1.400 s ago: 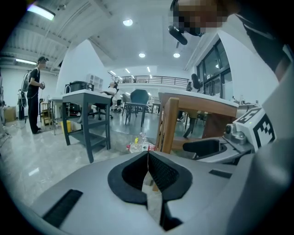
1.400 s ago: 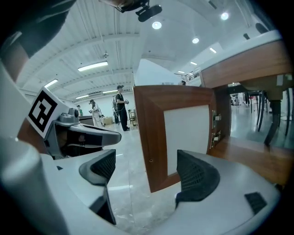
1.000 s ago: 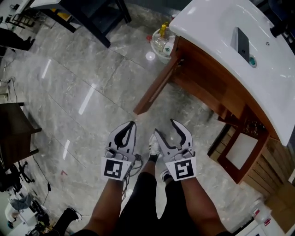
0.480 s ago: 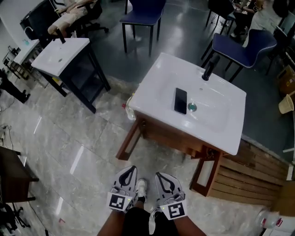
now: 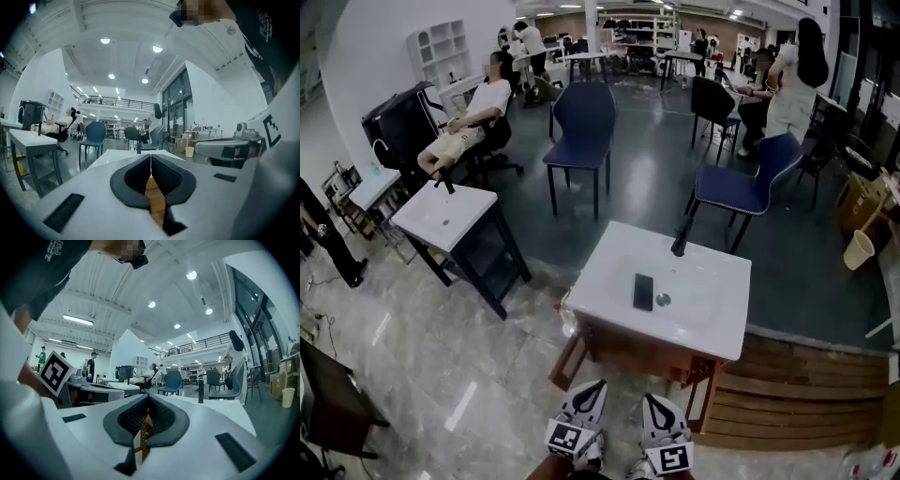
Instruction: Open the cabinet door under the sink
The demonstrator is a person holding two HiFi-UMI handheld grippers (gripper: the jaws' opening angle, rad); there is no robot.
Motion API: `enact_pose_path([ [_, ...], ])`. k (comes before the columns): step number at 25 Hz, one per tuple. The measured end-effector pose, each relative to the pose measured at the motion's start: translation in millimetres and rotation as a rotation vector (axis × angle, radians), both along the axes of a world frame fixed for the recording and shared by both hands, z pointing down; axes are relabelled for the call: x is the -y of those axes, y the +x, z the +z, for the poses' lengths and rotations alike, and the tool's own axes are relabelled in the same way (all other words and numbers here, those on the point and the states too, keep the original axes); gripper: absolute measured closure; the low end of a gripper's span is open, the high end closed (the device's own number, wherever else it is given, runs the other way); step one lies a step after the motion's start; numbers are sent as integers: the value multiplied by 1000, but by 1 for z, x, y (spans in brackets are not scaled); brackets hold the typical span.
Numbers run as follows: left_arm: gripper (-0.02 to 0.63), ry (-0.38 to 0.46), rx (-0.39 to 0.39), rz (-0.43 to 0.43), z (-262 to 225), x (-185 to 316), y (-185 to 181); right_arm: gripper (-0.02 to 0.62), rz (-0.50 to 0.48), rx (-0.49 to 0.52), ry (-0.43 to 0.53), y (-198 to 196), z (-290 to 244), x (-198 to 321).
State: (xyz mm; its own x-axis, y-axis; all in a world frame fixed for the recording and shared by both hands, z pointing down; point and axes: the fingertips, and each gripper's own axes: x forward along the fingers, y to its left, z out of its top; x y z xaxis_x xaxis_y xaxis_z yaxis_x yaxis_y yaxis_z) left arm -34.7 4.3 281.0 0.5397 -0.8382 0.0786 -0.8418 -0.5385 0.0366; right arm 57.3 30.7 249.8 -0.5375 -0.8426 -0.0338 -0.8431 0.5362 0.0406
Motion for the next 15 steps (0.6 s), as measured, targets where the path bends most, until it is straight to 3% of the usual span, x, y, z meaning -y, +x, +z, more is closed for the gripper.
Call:
enact_pose_path([
  [6, 583, 67, 6, 85, -60, -20, 14, 571, 61, -19, 82, 30, -60, -6],
  [15, 583, 137, 4, 129, -116, -23, 35, 572, 108, -49, 216, 53, -117, -18],
])
